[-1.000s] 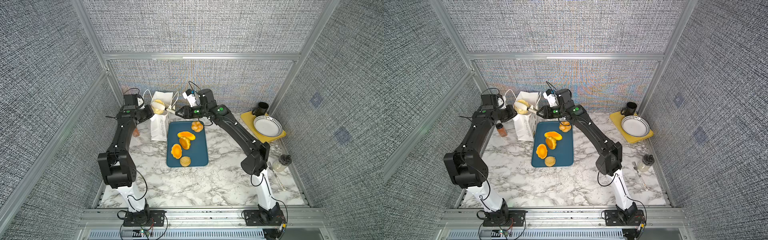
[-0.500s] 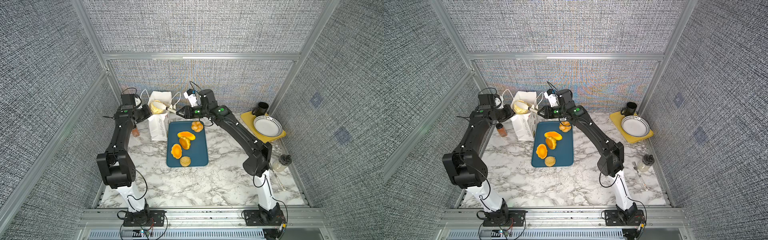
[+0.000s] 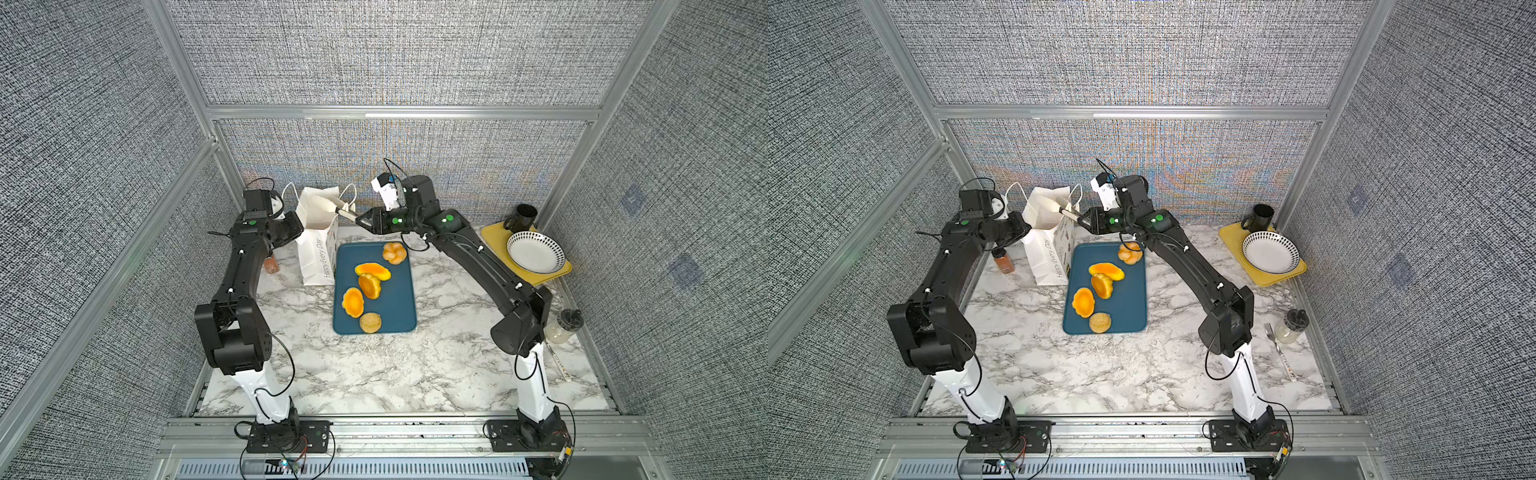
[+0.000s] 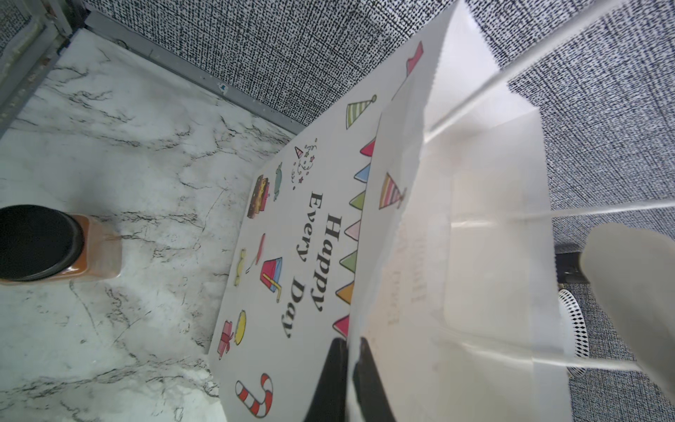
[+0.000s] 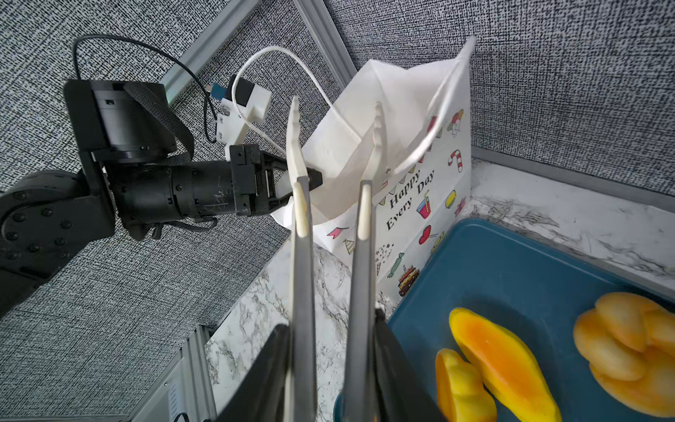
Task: Pack bread into a paper bag
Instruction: Place the fake bread in the paper bag.
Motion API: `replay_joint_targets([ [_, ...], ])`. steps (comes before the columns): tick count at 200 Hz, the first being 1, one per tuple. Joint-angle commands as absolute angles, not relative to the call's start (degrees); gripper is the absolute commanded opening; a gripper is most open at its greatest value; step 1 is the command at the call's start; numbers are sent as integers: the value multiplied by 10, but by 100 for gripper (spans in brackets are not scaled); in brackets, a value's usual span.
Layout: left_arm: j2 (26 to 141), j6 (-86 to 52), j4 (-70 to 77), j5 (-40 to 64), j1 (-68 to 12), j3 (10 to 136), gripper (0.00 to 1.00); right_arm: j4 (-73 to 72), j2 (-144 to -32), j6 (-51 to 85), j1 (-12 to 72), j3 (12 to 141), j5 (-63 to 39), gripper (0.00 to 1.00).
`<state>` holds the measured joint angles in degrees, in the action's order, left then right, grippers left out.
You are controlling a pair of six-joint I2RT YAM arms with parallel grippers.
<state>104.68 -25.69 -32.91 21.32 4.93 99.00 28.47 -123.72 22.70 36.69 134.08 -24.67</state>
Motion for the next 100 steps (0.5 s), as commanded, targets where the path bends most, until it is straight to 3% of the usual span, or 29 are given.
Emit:
replay_joint_targets([
  [1, 1050, -260, -327, 197, 49, 997, 2, 253, -1229, 213, 366, 1345, -238, 38],
  [49, 1061, -263, -342, 147, 58, 1025, 2, 296, -1203, 187, 364, 1343, -250, 38],
  [100, 1090, -250, -381, 120, 68, 1097, 2, 314, -1088, 165, 364, 1188, -253, 37],
])
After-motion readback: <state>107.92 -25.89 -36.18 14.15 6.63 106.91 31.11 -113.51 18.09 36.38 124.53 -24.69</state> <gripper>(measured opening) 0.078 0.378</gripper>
